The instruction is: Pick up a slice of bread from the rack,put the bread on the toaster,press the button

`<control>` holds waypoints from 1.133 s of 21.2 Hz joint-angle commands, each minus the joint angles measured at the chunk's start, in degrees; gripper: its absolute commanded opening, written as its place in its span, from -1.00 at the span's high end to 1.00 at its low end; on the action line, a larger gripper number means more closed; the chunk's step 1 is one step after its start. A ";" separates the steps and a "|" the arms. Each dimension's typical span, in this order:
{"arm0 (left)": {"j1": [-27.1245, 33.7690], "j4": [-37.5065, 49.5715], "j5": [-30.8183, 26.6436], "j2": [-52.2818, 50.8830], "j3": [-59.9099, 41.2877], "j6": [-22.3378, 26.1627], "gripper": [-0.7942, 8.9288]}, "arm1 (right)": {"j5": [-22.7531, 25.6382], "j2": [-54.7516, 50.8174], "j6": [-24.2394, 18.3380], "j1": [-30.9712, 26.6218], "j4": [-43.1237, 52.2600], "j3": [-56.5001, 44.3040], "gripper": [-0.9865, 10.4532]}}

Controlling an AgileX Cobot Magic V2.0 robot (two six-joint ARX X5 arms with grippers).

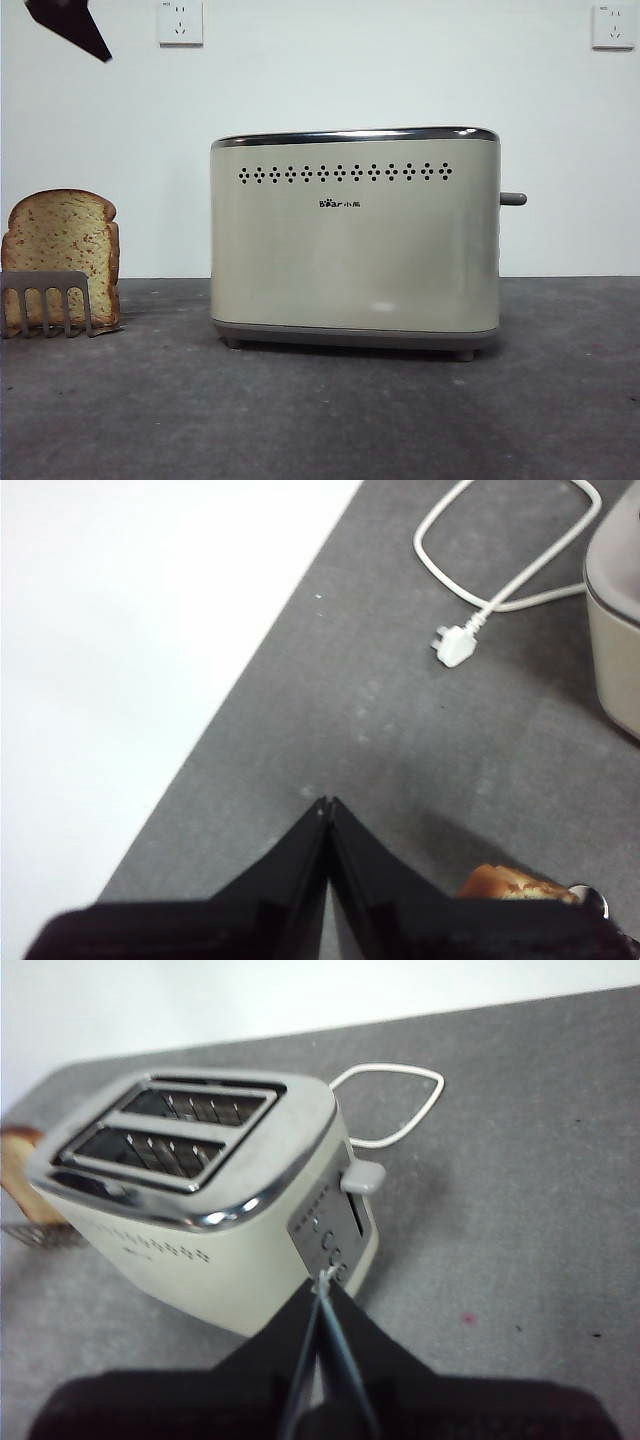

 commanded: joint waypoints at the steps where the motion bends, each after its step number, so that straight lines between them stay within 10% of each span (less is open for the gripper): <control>1: -0.13 0.33 -0.15 1.46 0.04 1.38 0.84 | -0.07 1.31 -4.72 0.04 0.22 0.26 0.84; 11: -0.44 -5.11 -5.35 2.01 0.13 17.20 0.80 | -0.11 7.56 -11.56 0.04 0.24 0.26 0.84; 15: -0.04 -15.39 -5.73 2.19 0.15 21.55 0.27 | -1.97 10.78 -12.81 0.04 0.20 0.26 0.84; 24: 1.73 -17.33 -11.10 8.59 0.15 24.48 0.03 | -8.22 12.37 -12.81 0.04 -0.33 0.26 0.84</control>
